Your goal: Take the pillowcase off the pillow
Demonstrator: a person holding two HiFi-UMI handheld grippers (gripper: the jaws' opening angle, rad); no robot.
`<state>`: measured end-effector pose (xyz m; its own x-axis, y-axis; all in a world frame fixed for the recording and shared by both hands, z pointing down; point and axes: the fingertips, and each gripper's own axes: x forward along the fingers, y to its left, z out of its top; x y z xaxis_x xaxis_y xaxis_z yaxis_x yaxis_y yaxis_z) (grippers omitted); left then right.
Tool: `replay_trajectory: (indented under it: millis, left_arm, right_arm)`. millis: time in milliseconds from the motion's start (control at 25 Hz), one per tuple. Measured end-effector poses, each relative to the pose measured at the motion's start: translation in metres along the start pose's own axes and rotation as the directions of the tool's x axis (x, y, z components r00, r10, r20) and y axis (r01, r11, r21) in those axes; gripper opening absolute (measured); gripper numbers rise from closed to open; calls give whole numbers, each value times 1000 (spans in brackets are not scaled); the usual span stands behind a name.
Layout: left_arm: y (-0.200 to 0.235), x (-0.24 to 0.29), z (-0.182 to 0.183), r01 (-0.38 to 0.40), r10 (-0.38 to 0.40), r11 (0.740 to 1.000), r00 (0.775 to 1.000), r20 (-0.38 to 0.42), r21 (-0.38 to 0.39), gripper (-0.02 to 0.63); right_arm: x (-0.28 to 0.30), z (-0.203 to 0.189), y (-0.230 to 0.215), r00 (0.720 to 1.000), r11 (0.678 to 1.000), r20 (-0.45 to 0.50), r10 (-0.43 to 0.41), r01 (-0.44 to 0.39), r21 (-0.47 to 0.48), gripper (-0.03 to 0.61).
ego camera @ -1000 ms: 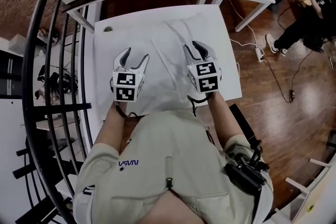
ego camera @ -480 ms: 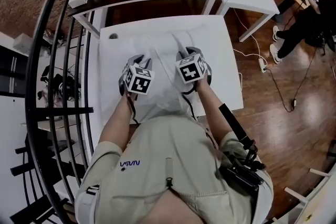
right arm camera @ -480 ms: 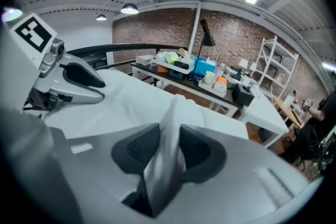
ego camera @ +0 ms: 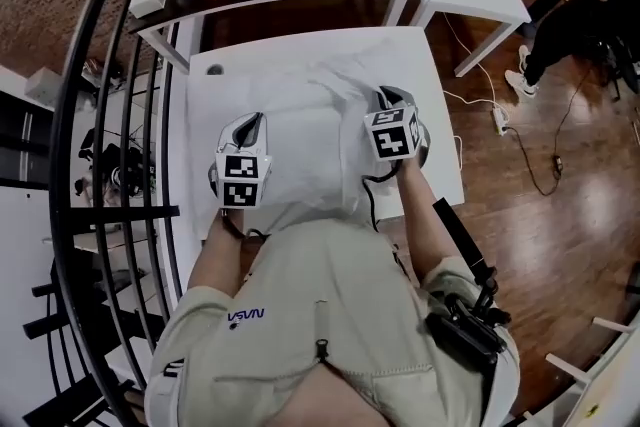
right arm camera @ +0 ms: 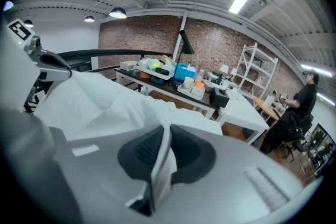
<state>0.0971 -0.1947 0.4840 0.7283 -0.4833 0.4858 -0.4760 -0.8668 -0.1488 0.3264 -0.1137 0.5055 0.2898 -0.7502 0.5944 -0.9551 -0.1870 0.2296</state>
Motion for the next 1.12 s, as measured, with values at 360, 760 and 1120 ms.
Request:
replay_trajectory:
  millis: [360,760,1120]
  left_arm:
    - [32,-53,9,-73,87,990,990,114,-120,12]
    - [-7,12,-85,-19,13,994,998,-61,-111,12]
    - [1,26,-59,-28,25,996,999,-42,-79,60]
  right_arm:
    - [-27,-10,-45,995,991,20,-102,100,86,14]
    - [2,-86,-25,993,994,-109,-44,54,93,14]
    - [-1,-51,-13,995,984,41,89,-95,149,69]
